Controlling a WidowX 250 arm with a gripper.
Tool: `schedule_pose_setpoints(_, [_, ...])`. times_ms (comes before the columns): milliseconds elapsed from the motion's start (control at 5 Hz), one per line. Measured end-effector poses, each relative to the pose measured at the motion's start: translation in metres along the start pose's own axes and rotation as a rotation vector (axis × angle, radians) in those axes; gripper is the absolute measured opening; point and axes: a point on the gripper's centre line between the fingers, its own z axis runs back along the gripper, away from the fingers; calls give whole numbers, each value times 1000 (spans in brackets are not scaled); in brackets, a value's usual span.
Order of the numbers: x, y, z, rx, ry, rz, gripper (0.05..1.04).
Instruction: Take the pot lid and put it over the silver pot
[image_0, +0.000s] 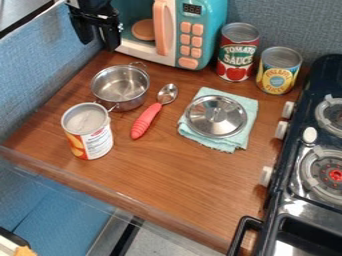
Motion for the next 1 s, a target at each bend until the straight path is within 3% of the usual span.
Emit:
schedule_pose_setpoints(200, [-11,-6,-23,-38,52,2,1000])
schedule_pose_setpoints(400, [-32,-25,-26,-86,53,-22,1000])
schedule_pose_setpoints(600, [-39,-51,-5,-86,3,-83,1000])
schedule_pose_setpoints(800, [-36,-100,3,-94,-33,-199,1000])
schedule_pose_setpoints(1000, [-31,-139,1,-89,-57,-232,999])
